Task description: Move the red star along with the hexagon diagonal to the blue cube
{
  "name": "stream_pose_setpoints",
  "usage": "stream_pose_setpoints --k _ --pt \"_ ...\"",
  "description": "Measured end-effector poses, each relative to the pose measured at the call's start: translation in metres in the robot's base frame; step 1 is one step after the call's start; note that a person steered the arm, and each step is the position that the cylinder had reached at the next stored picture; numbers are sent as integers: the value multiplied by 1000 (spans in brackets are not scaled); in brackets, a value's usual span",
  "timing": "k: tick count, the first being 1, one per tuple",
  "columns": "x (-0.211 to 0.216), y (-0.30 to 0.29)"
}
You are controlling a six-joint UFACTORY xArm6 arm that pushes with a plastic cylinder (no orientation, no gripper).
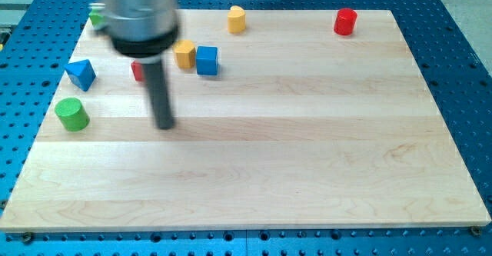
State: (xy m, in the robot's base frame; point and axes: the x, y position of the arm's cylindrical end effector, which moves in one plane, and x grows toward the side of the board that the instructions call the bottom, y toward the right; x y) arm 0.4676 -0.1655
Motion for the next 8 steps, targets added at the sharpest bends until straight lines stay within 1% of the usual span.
stream_pose_setpoints --k 1,2,3,4,6,7,8 --pt "-25 -40" --pt "-57 -14" --pt "-100 -18" --pt "-115 1" --pt "-156 15" --pt "-166 36" --pt "-166 115"
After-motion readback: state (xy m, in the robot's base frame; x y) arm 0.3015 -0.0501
